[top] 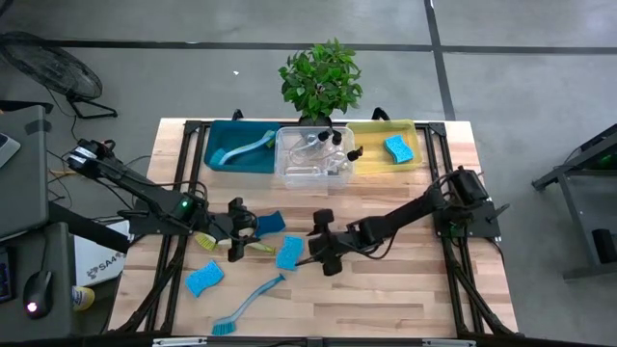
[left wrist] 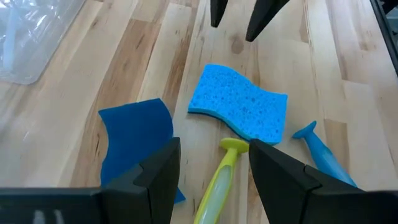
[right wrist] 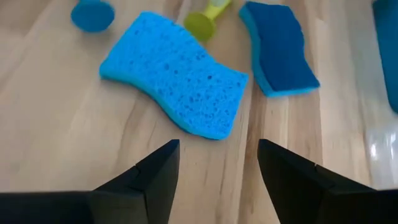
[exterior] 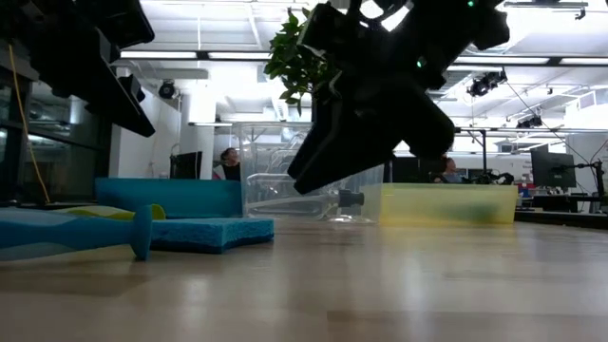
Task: Pick & Place Kitchen Sink Supplies
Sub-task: Put the light blue sponge into the yellow bin
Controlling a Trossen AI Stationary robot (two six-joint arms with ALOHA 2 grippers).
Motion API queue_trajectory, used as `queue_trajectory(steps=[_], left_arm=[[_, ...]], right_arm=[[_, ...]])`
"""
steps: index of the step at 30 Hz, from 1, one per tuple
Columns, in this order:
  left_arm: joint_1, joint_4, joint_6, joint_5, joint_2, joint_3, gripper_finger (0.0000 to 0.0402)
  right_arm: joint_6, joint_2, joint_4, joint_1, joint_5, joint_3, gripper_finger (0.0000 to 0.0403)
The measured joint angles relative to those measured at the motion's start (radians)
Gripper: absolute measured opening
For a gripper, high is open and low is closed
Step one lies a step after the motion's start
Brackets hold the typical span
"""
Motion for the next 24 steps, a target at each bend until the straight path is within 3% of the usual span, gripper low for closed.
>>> queue_trajectory(steps=[9, 24], left_arm=[[0.000, -0.002, -0.002, -0.001, 0.000, 0.000, 0.0188], [0.000, -0.002, -0.023, -0.012, 0.000, 0.000, 0.0188]], right_arm=[[-0.386, 0.000, -0.005, -0.067, -0.100, 0.000, 0.0208], [-0.620, -0.001, -0.018, -0.138, -0.271, 0.000, 0.0208]])
